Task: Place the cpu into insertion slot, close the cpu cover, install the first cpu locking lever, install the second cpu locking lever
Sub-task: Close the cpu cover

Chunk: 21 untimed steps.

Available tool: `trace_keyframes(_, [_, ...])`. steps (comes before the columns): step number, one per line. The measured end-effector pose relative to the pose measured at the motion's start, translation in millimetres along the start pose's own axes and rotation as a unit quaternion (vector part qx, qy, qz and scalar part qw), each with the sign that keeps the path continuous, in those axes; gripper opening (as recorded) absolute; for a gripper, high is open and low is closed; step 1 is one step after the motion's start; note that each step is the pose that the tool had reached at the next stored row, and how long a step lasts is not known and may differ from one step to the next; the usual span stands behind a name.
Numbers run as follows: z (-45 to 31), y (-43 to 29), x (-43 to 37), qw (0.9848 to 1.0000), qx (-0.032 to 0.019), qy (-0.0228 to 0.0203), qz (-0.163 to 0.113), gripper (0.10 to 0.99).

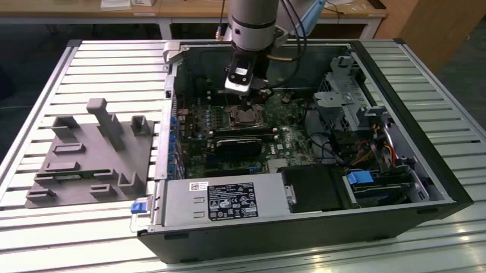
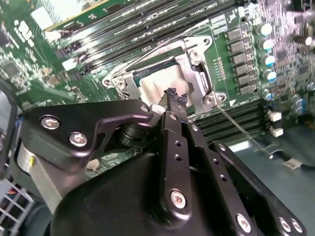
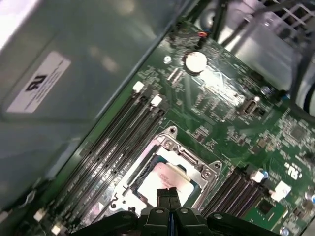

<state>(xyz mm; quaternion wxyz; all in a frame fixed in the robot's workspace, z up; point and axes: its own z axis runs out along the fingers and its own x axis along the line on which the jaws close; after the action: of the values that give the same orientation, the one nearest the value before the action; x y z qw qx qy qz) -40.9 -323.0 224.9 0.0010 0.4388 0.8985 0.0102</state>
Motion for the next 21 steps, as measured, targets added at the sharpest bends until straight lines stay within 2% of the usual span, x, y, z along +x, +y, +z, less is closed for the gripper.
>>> trace_keyframes(3, [0.2,0.0,0.0,0.9996,0.0002,0.0005,-0.027,0.102])
trace_keyframes(6, [0.4,0.0,0.0,0.9985,0.0004,0.0010,-0.054,0.102])
trace_keyframes(11, [0.7,0.0,0.0,0.9950,0.0007,0.0019,-0.100,0.102])
trace_keyframes(15, [1.0,0.0,0.0,0.9908,0.0010,0.0026,-0.136,0.102])
trace_keyframes(18, [1.2,0.0,0.0,0.9867,0.0012,0.0031,-0.163,0.102])
trace_keyframes(21, [1.4,0.0,0.0,0.9819,0.0014,0.0036,-0.189,0.102])
